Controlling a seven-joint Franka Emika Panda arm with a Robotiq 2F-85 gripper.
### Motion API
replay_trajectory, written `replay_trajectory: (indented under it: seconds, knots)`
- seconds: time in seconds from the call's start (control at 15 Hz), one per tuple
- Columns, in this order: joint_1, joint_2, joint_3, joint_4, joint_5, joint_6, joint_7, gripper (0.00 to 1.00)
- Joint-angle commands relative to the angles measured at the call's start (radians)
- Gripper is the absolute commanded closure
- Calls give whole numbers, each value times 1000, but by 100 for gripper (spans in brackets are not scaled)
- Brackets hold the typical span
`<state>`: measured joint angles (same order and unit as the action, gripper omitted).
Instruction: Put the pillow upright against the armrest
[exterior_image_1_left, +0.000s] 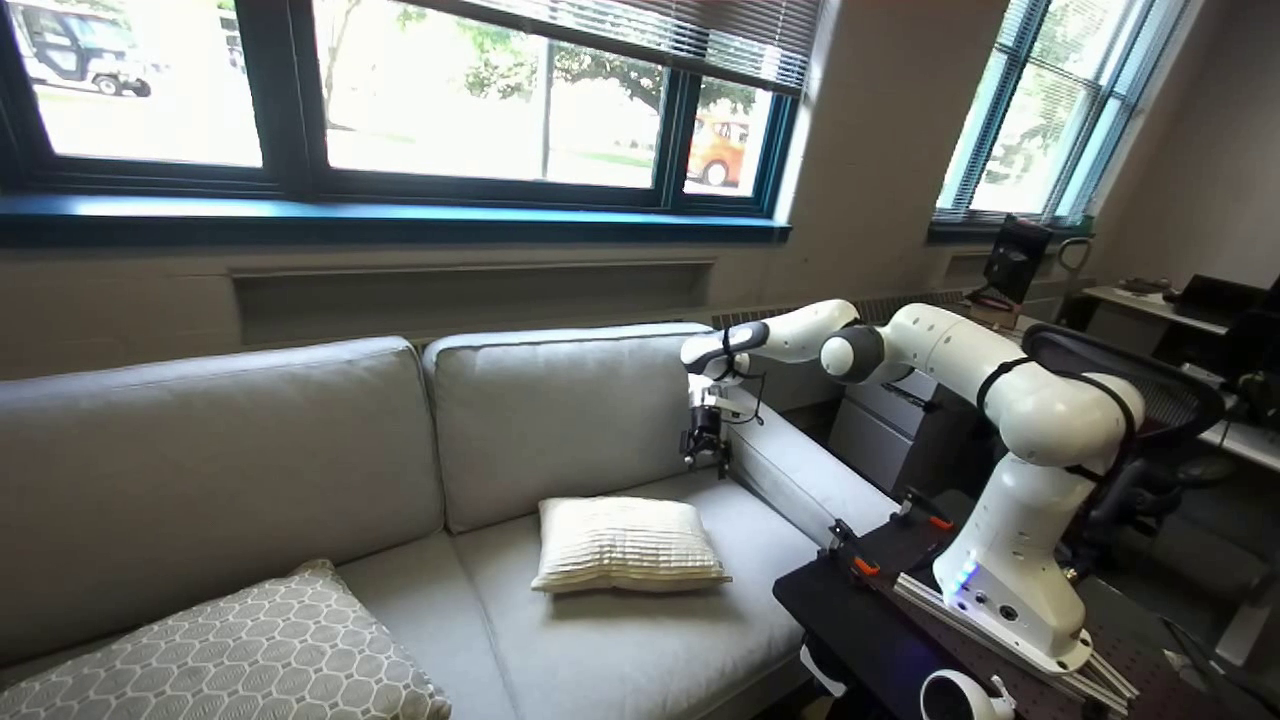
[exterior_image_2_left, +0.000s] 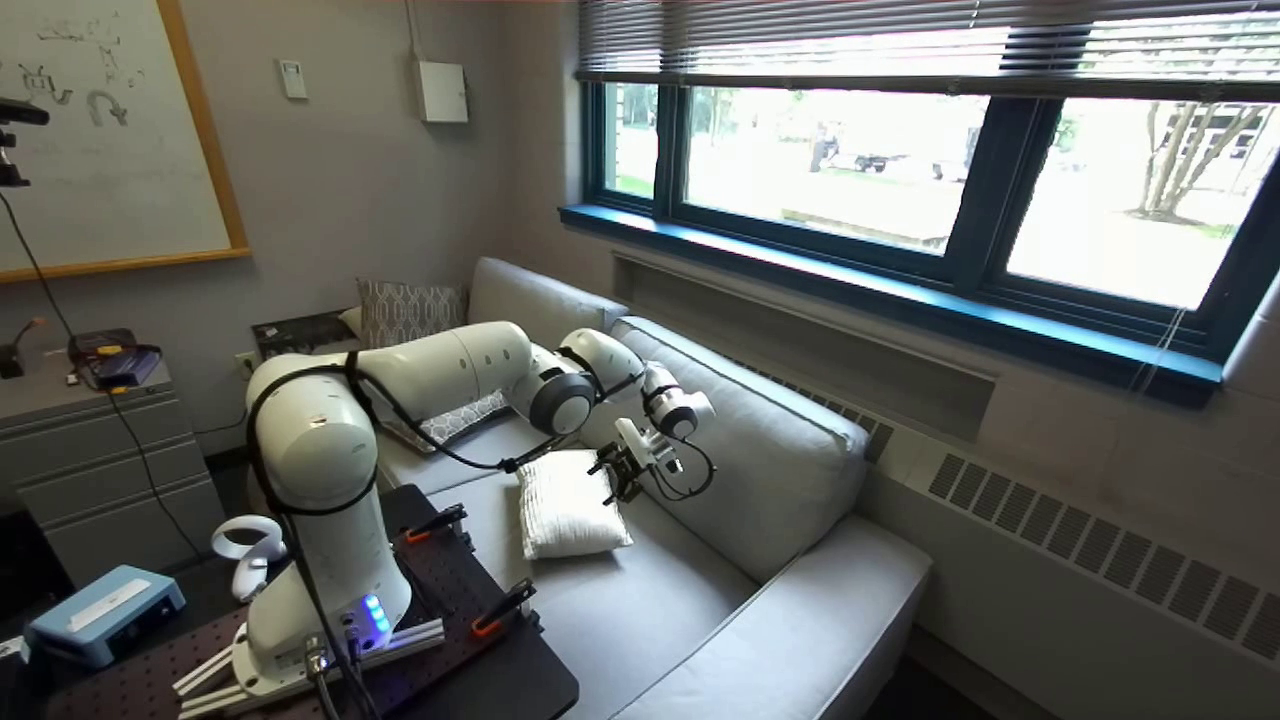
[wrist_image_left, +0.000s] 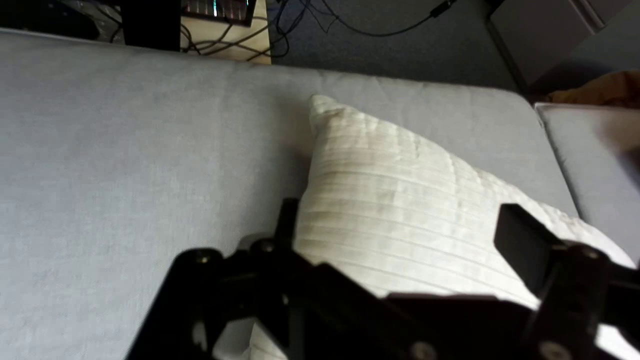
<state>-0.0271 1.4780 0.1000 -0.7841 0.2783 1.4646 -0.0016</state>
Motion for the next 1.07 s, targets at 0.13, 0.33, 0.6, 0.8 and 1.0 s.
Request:
replay_trajectory:
  seconds: [0.13, 0.33, 0.6, 0.8, 1.0]
  knots:
    - [-34, 0, 2, -57, 40, 252, 38, 0]
    - [-55, 1, 21, -134, 78, 376, 26, 0]
    - [-68, 3, 35, -223, 134, 504, 48, 0]
    - [-82, 4, 48, -279, 196, 602, 89, 0]
    - [-94, 5, 55, -333, 247, 687, 127, 0]
